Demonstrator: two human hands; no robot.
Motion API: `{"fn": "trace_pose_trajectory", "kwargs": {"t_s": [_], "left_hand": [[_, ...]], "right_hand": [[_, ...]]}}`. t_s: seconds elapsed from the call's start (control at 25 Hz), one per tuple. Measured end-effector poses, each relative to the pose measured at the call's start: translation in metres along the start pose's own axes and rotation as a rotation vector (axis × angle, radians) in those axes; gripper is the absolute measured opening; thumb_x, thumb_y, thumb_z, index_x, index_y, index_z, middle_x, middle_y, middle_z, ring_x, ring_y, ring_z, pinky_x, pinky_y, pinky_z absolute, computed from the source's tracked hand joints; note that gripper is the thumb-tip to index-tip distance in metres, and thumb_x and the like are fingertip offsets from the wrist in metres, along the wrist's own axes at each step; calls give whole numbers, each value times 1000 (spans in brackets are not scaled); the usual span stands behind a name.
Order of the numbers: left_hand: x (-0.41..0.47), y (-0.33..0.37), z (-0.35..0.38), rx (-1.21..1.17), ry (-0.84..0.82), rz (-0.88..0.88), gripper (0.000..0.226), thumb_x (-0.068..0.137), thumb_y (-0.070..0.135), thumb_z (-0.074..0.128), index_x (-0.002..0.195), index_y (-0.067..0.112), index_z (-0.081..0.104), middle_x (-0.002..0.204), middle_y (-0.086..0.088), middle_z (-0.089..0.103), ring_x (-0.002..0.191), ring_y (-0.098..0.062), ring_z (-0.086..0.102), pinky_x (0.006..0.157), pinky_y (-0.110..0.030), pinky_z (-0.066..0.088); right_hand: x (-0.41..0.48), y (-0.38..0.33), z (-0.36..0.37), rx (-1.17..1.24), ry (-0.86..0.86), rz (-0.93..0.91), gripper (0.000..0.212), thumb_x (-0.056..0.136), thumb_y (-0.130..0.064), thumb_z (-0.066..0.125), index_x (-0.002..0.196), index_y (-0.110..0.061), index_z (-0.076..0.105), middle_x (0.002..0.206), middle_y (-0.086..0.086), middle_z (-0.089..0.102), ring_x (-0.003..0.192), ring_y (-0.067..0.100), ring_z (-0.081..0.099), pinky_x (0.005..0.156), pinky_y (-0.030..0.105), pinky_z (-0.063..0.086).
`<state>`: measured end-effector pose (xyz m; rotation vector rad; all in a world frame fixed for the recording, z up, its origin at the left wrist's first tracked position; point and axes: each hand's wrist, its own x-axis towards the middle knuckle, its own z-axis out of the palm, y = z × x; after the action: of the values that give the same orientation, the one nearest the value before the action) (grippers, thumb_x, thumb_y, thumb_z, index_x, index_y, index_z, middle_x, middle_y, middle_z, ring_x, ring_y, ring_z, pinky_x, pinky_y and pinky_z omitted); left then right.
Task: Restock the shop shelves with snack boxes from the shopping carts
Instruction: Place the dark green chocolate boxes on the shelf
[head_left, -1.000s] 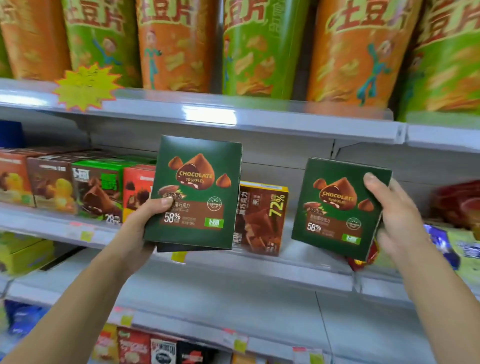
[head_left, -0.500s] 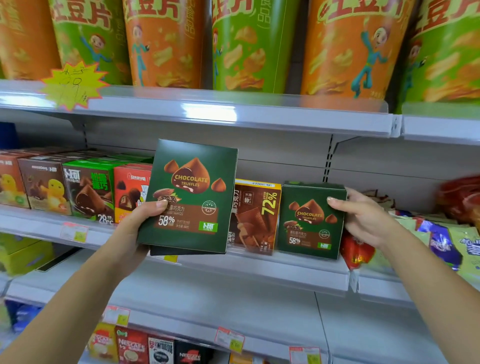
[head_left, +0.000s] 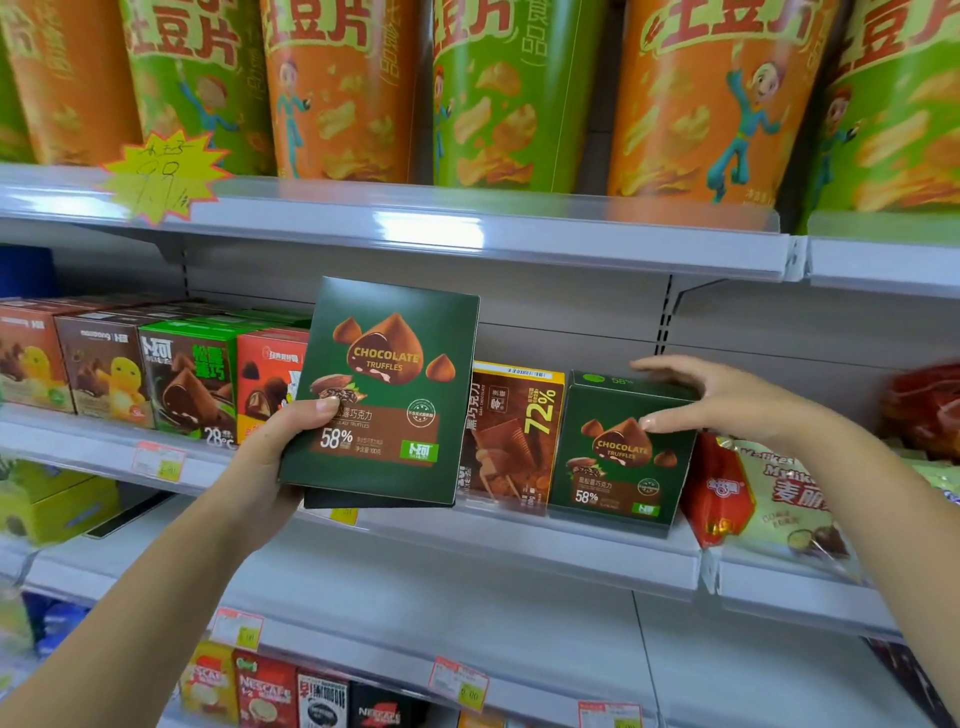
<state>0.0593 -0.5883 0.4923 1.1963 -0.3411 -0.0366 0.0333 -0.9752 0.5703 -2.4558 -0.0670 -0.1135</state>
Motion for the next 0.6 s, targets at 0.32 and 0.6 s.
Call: {"fn": "trace_pose_trajectory", "kwargs": {"t_s": [0.32,0.6], "left_hand": [[2,2,8,-12,2,30,59,33,36,79,89,22,69,79,-1,76,66,-16,73,51,-33,59],[1,-1,7,-2,-12,22,71,21,42,88,89,26,73,82,-2,76,68,-17,73,54,-36,59]], "right_hand": [[32,-28,-17,-532,6,121,63,88,-42,65,143,-41,33,131,4,54,94,17,60,65,26,51],[63,-50,-17,-683,-236,205,41,92,7,49,125,-16,59,123,13,59,65,14,69,50,20,54]]}}
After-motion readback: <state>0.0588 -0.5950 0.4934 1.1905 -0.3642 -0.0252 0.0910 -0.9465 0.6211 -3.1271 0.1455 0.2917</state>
